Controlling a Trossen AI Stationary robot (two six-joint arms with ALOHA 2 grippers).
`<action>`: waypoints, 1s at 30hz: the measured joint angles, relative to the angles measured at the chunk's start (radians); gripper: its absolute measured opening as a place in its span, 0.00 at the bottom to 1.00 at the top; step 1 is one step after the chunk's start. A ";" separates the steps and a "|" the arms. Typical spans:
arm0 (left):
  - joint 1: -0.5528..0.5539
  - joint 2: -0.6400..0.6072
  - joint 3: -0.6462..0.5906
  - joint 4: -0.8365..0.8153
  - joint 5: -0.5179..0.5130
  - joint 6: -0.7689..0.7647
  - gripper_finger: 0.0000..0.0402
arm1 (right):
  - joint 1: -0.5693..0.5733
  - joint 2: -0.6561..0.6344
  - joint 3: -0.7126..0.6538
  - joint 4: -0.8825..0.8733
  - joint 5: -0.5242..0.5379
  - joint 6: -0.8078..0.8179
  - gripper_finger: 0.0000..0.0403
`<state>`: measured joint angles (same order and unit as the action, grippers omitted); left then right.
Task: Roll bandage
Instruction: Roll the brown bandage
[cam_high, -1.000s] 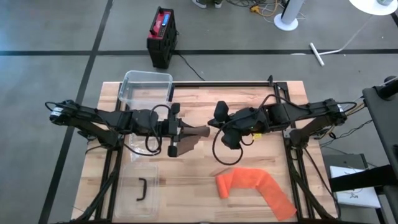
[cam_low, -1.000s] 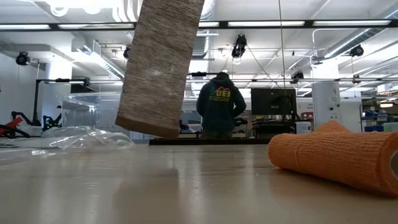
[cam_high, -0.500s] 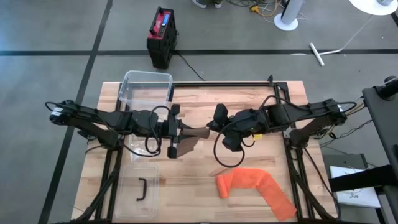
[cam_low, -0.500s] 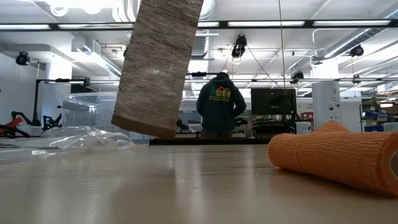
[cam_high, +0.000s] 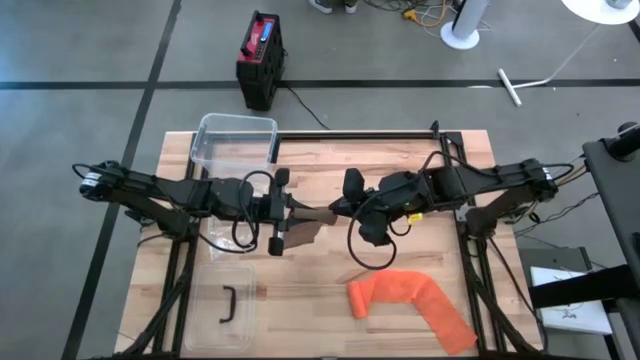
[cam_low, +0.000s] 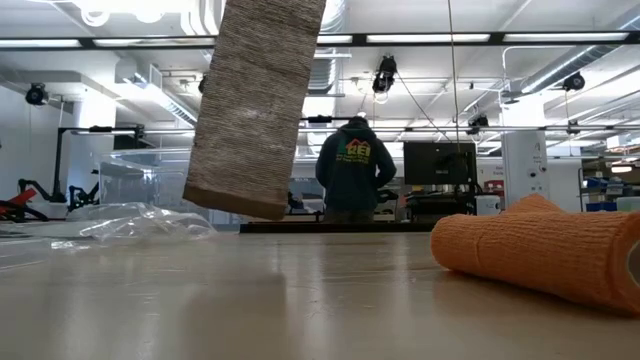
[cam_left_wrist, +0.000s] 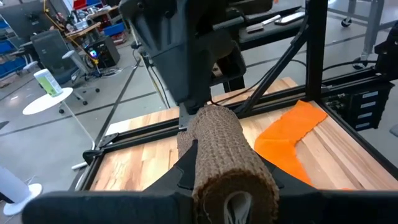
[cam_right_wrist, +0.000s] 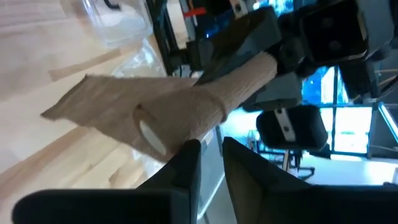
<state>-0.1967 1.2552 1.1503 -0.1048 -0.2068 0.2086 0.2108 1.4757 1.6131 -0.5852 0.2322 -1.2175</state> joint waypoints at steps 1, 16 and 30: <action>0.000 0.000 0.000 -0.001 -0.002 -0.001 0.13 | 0.000 0.000 0.000 0.000 -0.009 0.000 0.15; 0.003 0.000 -0.001 -0.011 -0.023 -0.008 0.13 | 0.003 0.005 0.000 -0.042 0.070 -0.041 0.21; 0.003 0.000 -0.001 -0.012 -0.018 -0.009 0.13 | 0.003 0.004 0.001 -0.066 0.154 -0.080 0.16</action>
<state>-0.1933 1.2552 1.1492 -0.1169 -0.2249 0.1997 0.2134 1.4798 1.6142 -0.6509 0.3860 -1.2975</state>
